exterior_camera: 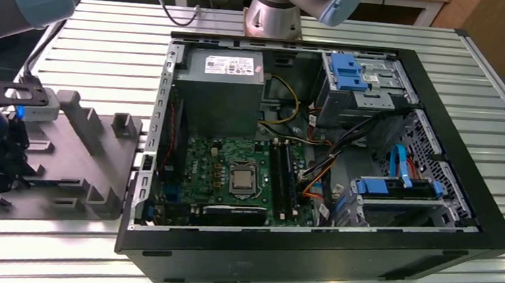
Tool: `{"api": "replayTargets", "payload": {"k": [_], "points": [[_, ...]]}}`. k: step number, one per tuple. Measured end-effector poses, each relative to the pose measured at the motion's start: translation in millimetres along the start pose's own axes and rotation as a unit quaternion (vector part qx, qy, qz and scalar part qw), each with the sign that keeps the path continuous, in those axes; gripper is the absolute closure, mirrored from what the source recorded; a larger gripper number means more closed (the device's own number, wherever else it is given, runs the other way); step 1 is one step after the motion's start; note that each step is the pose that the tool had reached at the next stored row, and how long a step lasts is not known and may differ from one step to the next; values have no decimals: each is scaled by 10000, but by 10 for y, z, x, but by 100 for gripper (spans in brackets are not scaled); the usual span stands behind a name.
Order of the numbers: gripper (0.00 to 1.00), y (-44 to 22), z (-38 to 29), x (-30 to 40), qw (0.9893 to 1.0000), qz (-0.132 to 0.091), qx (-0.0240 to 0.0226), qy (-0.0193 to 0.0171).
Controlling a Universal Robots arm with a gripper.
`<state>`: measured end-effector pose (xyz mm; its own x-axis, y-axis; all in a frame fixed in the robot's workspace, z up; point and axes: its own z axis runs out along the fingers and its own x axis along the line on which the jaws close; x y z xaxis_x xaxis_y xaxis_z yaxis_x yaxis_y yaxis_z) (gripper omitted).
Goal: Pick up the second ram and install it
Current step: 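Pick up the second ram and move it above second insertion slot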
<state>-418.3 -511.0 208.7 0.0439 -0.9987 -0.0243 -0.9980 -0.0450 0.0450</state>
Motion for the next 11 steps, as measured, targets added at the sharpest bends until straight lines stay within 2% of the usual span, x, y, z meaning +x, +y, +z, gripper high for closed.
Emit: {"api": "replayTargets", "payload": {"k": [11], "points": [[70, 4, 67, -20, 10000, -52, -1, 2]]}}
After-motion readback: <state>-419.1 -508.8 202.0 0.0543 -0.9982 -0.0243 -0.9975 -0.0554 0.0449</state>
